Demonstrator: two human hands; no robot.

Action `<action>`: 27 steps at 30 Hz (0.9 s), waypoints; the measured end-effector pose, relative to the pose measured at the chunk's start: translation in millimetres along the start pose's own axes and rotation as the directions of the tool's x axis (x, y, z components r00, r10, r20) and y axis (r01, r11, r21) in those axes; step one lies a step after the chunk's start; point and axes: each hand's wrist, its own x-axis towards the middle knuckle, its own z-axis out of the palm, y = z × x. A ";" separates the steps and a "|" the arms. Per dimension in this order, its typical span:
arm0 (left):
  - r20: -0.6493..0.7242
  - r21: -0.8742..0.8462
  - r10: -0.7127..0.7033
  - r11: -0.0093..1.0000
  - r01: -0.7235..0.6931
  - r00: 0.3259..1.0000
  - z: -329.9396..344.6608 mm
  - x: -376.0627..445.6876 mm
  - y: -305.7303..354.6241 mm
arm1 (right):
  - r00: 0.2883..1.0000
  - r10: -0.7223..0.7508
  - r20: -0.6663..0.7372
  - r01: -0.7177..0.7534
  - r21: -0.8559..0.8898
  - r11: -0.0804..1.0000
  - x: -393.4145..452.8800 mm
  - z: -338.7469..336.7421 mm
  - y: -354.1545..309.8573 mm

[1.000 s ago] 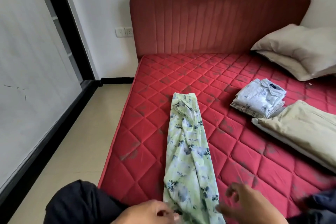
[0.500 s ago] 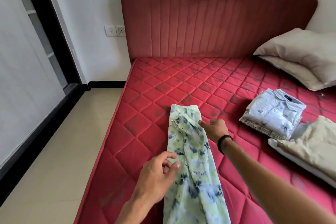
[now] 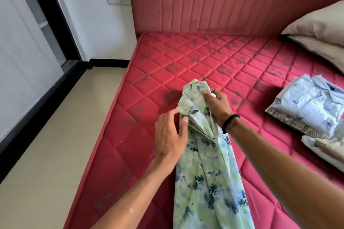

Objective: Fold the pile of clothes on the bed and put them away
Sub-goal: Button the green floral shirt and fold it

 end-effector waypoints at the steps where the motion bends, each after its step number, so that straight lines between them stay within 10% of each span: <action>1: 0.020 0.016 0.040 0.999 -0.041 0.999 -1.1 -3.6 -0.8 | 0.996 0.086 0.007 -0.086 0.004 0.996 0.6 2.0 0.9; 4: 0.235 0.114 0.064 0.989 -0.093 0.970 0.7 -12.7 -4.5 | 0.972 0.234 0.039 -0.230 -0.080 0.970 -7.6 -2.3 -1.1; 8: 0.378 0.207 0.074 0.965 -0.162 0.923 11.5 -14.2 -6.2 | 0.993 -0.042 0.109 0.076 -0.329 0.941 -15.0 -10.8 -8.0; 20: 0.335 -0.530 0.203 0.848 0.006 0.920 1.6 69.4 57.8 | 0.951 -0.046 0.305 0.188 -0.454 0.871 -46.2 -22.6 -11.2; 23: 0.362 -0.495 0.222 0.869 -0.015 0.905 -8.4 93.1 72.9 | 0.983 -0.077 0.164 0.116 -0.245 0.963 -39.9 -14.5 -14.9; 27: 0.047 -0.387 -0.115 0.914 0.124 0.992 -23.9 94.2 58.2 | 0.954 0.178 0.240 -0.238 0.246 0.940 -35.7 -18.3 -21.5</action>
